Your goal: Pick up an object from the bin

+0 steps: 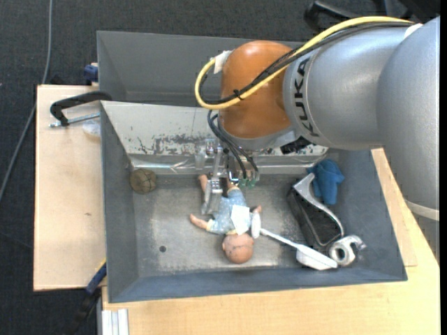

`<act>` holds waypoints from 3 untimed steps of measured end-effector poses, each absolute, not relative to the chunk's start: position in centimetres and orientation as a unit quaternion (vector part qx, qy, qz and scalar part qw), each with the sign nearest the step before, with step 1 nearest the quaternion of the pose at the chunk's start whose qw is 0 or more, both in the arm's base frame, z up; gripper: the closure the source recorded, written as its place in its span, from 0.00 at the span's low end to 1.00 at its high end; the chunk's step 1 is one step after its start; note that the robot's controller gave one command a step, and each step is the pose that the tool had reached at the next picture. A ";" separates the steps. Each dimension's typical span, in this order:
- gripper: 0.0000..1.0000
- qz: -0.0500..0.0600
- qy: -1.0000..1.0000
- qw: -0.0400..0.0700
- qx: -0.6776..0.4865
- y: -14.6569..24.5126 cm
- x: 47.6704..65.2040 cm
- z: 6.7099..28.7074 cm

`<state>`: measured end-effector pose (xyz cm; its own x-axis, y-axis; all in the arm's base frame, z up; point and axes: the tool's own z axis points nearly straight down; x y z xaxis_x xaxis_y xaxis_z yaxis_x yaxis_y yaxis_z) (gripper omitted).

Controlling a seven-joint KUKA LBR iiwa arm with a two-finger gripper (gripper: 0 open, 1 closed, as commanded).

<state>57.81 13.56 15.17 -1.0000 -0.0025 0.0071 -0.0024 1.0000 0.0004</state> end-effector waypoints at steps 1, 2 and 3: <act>0.00 -0.001 -1.000 0.000 0.000 13.5 58.0 15.7; 0.00 -0.002 -1.000 0.000 0.013 9.9 56.6 13.4; 0.00 -0.001 -0.999 0.001 -0.038 7.3 57.1 12.0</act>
Offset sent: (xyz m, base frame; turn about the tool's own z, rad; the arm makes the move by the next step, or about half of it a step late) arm -0.0222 -0.0673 -0.0361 -0.0307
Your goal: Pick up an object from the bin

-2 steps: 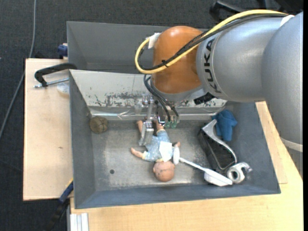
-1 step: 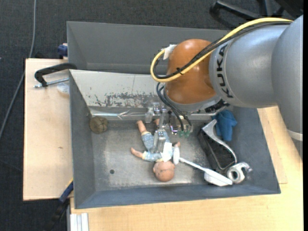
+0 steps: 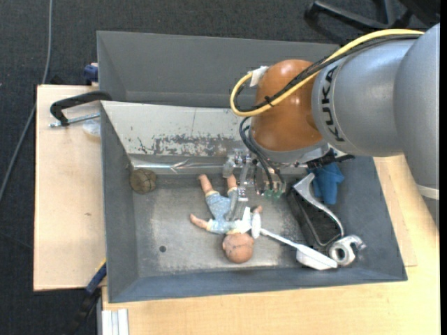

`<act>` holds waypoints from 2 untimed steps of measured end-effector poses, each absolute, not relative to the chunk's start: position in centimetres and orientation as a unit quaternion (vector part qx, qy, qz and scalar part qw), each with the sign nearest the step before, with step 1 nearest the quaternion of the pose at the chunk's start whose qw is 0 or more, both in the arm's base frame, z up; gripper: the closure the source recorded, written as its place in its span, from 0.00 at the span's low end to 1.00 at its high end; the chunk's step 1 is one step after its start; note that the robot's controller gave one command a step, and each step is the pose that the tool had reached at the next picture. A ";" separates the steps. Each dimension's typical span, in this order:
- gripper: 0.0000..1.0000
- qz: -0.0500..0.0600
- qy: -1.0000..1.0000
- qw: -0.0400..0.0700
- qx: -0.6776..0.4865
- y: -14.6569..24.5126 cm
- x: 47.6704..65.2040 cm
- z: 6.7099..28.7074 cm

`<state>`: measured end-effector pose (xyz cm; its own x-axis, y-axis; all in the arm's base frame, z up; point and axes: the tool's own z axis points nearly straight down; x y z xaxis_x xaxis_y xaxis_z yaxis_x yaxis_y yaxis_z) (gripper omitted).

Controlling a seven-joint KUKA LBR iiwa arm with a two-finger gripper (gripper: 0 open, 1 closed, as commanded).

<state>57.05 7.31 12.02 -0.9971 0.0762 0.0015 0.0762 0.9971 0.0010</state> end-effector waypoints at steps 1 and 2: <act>0.00 -0.003 -0.999 -0.003 -0.045 4.6 54.9 9.5; 1.00 -0.003 -0.998 -0.003 0.067 4.2 56.8 7.5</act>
Offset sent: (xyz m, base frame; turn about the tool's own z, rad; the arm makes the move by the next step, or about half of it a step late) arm -0.0052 -0.0347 -0.0502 -0.2098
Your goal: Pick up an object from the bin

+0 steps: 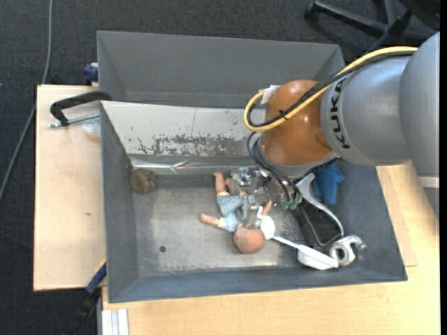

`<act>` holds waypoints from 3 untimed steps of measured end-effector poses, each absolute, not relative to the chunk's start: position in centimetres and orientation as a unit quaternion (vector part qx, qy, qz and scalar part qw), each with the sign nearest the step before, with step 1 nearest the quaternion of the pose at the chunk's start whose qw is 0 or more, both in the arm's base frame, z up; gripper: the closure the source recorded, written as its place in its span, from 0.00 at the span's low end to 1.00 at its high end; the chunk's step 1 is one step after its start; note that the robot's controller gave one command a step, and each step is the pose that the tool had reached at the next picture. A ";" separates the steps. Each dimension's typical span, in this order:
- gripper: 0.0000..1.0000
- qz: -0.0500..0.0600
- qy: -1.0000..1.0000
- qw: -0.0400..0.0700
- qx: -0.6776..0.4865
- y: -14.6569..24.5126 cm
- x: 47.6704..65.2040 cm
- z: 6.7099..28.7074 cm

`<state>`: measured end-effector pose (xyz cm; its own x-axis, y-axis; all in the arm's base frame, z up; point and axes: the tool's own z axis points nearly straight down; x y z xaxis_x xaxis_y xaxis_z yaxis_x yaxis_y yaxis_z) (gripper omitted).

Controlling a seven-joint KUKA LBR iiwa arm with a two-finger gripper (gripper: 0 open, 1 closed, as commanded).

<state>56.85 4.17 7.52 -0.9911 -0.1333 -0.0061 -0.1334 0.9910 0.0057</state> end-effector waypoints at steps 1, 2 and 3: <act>1.00 0.003 0.998 0.003 -0.067 4.2 56.8 7.5; 1.00 0.004 0.998 0.005 -0.060 4.7 57.7 16.3; 1.00 0.004 0.998 0.005 -0.060 4.7 57.7 16.3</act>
Offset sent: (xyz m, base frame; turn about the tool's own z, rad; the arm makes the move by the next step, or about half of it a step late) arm 0.0072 0.0042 0.0876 0.0137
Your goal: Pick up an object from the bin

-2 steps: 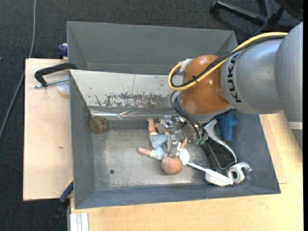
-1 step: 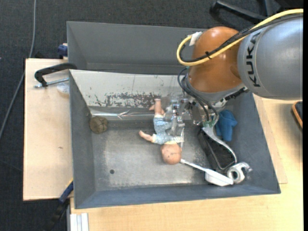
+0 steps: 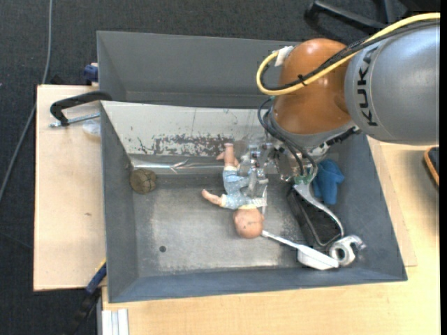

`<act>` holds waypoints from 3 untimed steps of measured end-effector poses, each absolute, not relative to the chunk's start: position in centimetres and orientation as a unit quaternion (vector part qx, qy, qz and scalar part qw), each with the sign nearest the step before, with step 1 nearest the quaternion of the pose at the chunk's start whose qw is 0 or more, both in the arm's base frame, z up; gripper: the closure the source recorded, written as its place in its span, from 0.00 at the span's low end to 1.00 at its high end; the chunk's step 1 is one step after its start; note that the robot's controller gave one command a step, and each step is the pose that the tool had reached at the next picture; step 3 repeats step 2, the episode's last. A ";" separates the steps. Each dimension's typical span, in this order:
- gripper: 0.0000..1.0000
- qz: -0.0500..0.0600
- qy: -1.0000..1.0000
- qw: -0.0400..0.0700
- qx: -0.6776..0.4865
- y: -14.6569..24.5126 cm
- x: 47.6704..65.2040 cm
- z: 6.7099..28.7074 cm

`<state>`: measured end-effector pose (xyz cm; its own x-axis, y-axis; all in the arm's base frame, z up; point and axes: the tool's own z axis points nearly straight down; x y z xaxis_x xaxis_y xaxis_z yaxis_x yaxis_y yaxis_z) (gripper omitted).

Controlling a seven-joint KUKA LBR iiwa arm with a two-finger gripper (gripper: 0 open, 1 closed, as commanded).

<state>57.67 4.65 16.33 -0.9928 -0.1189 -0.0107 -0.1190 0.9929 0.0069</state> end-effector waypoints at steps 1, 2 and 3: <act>1.00 0.004 0.998 0.004 -0.065 3.7 57.7 21.1; 1.00 0.004 0.998 0.009 -0.067 3.1 59.6 43.8; 1.00 0.004 0.998 0.009 -0.067 3.1 59.6 43.8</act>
Offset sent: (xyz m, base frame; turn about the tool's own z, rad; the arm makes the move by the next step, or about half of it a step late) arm 0.0195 -0.0167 0.2777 -0.0161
